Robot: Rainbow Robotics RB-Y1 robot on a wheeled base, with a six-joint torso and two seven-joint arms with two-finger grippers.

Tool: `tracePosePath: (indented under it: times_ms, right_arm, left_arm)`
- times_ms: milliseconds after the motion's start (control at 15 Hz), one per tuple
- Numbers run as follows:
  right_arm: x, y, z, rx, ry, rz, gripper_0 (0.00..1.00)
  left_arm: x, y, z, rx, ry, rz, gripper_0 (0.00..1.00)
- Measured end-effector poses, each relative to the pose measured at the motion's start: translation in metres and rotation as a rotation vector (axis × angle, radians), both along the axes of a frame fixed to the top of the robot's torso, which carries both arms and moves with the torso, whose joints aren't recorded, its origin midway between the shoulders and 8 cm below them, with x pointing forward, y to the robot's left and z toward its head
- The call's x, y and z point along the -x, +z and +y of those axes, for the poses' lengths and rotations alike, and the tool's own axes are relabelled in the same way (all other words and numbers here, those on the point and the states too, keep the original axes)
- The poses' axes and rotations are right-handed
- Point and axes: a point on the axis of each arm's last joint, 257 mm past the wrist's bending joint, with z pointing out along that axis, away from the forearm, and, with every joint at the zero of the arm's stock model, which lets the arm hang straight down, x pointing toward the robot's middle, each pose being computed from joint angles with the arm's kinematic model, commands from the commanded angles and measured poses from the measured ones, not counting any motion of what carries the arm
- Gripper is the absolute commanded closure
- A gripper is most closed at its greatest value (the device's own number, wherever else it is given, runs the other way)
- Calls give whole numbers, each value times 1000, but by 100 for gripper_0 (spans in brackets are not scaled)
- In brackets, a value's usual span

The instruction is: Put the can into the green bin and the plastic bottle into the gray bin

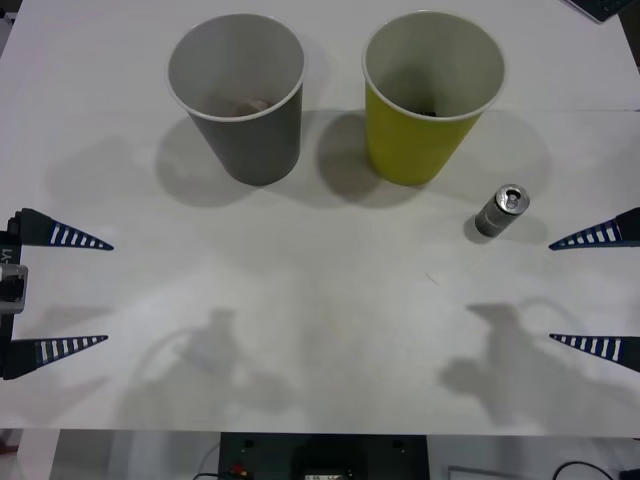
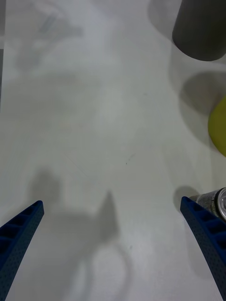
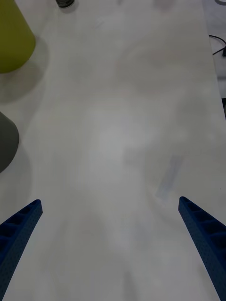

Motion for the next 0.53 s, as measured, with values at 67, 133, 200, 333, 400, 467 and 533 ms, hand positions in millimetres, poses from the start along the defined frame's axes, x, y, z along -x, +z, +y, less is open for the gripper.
tracePosePath:
  times_ms: [67, 133, 200, 333, 400, 467, 533]
  right_arm:
    - [0, 0, 0, 0, 0, 0, 0]
    - [0, 0, 0, 0, 0, 0, 0]
    - [2, -4, 1, -8, -3, 9, 0]
    - [4, -9, 2, -25, -11, 24, 0]
    - [3, -7, 3, -32, -14, 20, 0]
    - [0, -5, 3, -36, -19, 11, 0]
    - [-3, -2, 4, -40, -26, -2, 0]
  left_arm:
    - [0, 0, 0, 0, 0, 0, 0]
    - [0, 0, 0, 0, 0, 0, 0]
    - [0, 0, 0, 0, 0, 0, 0]
    - [0, 0, 0, 0, 0, 0, 0]
    - [0, 0, 0, 0, 0, 0, 0]
    - [0, 0, 0, 0, 0, 0, 0]
    - [0, 0, 0, 0, 0, 0, 0]
